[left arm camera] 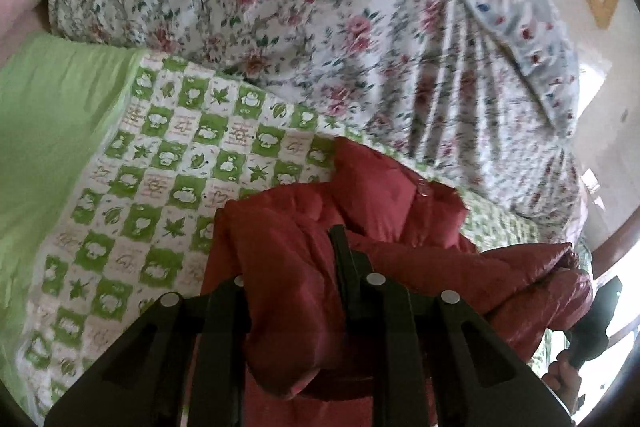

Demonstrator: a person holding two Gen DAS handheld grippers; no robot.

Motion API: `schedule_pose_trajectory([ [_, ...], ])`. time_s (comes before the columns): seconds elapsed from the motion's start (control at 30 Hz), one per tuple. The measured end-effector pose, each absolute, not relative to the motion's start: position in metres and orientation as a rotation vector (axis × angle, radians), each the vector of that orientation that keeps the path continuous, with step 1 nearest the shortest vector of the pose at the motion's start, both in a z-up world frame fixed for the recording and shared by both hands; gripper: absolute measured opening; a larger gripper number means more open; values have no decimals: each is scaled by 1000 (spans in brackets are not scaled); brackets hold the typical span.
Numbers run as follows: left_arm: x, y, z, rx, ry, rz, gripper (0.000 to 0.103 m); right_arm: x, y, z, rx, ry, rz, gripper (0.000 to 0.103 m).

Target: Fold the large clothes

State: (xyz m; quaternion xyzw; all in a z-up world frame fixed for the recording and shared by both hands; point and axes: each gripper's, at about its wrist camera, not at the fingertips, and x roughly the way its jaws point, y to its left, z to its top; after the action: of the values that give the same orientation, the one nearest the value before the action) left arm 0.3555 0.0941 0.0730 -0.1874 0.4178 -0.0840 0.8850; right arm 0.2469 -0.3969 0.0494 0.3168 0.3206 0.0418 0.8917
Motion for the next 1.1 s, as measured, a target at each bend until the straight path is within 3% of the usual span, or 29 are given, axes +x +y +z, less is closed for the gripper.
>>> schedule_pose_trajectory([
  [0.4,413,85,28,-379,939,-143,21,297,-401,4,670,710,25,27],
  [0.93,466,76,9,-373,987,-107,23,342,-406,-38,659,750,-60,28],
  [1.1,452,86,25,-368,957,-154,31,353,-399,-39,623,757,-79,28],
])
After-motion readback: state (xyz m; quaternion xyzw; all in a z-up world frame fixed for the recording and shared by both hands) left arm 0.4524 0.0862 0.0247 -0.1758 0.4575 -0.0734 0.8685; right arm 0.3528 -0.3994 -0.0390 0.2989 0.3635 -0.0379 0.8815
